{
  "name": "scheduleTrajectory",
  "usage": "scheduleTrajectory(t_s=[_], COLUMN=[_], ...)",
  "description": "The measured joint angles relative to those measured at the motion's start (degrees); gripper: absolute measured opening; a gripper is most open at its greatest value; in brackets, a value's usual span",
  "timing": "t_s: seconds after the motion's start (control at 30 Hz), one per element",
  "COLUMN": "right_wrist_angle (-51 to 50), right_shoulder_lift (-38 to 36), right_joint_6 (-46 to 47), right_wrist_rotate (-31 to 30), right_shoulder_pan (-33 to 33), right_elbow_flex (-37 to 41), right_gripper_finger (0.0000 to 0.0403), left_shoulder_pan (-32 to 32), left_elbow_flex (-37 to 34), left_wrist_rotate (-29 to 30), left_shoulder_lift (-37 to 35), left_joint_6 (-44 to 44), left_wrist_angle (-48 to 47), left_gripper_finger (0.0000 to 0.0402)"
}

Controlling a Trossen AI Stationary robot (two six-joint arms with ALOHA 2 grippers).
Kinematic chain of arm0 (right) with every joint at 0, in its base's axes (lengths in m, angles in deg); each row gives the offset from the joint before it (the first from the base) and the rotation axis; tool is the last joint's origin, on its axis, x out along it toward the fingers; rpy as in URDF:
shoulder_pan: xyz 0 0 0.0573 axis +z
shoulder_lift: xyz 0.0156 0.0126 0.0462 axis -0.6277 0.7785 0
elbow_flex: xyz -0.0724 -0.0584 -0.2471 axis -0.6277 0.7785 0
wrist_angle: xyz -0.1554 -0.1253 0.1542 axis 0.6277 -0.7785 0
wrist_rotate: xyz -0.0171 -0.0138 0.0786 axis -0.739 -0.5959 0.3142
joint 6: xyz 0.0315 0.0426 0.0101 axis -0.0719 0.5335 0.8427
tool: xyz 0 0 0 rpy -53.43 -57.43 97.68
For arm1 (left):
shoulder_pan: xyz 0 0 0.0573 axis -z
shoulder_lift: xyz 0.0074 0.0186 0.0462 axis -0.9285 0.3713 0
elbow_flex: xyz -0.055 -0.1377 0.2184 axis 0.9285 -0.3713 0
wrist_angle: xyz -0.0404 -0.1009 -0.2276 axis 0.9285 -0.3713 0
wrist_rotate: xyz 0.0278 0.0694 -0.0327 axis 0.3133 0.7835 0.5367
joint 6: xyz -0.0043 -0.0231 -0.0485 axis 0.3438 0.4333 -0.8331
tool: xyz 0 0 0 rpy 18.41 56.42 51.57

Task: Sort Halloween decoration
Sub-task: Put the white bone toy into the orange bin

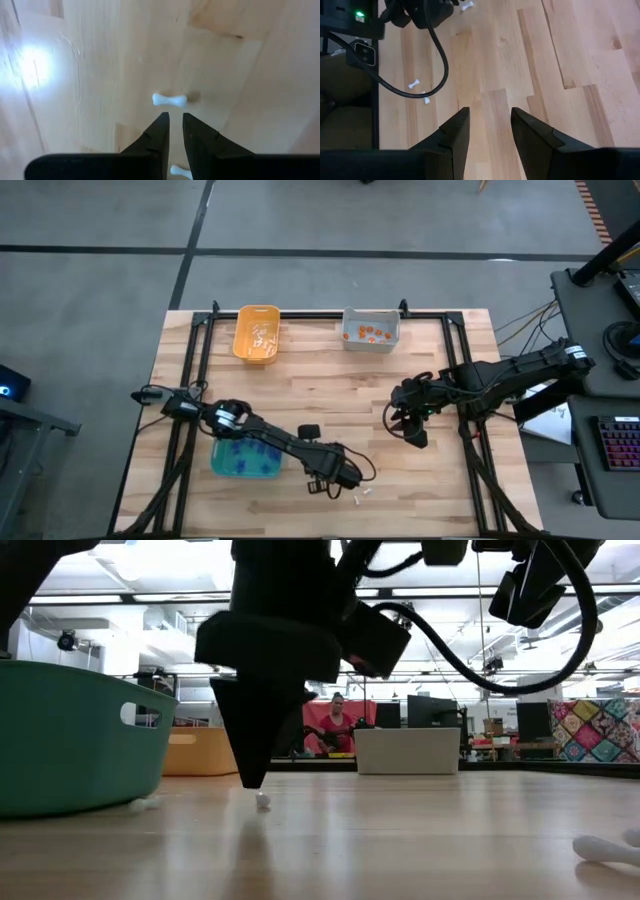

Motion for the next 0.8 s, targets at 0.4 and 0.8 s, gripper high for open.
scheduleTrajectory(t_s=[0.4, 0.8], right_wrist_angle=[0.0, 0.0], right_shoulder_lift=[0.0, 0.0], right_joint_6=[-0.1, -0.2], right_wrist_rotate=[0.1, 0.1], right_shoulder_pan=[0.0, 0.0], right_elbow_flex=[0.0, 0.0], right_gripper_finger=[0.0137, 0.0137], left_shoulder_pan=[1.9, -0.1], left_elbow_flex=[0.6, 0.3], left_wrist_rotate=[3.7, 1.2], left_shoulder_lift=[-0.6, -5.7], left_joint_6=[31.8, 49.5], left_wrist_angle=[-1.6, 4.3], left_gripper_finger=[0.0038, 0.0038])
